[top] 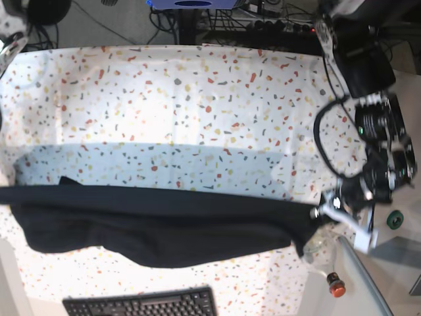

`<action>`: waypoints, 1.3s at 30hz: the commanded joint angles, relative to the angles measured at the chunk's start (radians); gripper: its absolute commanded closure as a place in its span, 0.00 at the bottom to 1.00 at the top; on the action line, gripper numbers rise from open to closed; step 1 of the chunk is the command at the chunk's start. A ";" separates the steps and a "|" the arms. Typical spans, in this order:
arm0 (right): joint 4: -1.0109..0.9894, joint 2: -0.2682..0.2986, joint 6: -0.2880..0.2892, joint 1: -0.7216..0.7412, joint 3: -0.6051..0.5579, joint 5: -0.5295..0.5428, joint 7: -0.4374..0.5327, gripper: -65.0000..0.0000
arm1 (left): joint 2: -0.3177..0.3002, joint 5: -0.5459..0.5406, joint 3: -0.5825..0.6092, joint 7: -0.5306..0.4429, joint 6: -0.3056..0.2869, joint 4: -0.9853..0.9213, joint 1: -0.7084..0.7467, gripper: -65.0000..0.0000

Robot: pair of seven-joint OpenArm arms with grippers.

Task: Layout the t-shirt on the table in an organized manner, then fold the t-shirt properly
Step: 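Lift the t-shirt with both grippers, shake it, and lay it back down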

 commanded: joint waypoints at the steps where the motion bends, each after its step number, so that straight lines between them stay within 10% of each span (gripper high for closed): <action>1: 0.012 0.064 0.009 0.081 -0.026 0.026 0.037 1.00 | -0.017 -0.015 -0.004 -0.034 0.017 0.022 -0.074 1.00; 11: -0.016 0.219 0.008 0.278 -0.250 0.034 -0.052 1.00 | -0.016 -0.018 -0.015 0.084 0.025 0.033 -0.255 1.00; 19: 0.254 0.118 0.015 -0.077 0.060 0.034 -0.205 1.00 | -0.020 -0.178 -0.118 0.104 0.025 0.243 0.105 1.00; 27: 0.403 -0.053 0.023 -0.358 0.132 0.034 -0.181 1.00 | -0.022 -0.193 -0.191 0.098 0.020 0.295 0.358 1.00; 39: 0.285 0.067 0.052 -0.080 -0.021 0.026 -0.169 1.00 | -0.092 -0.176 -0.035 0.106 0.025 0.260 0.044 1.00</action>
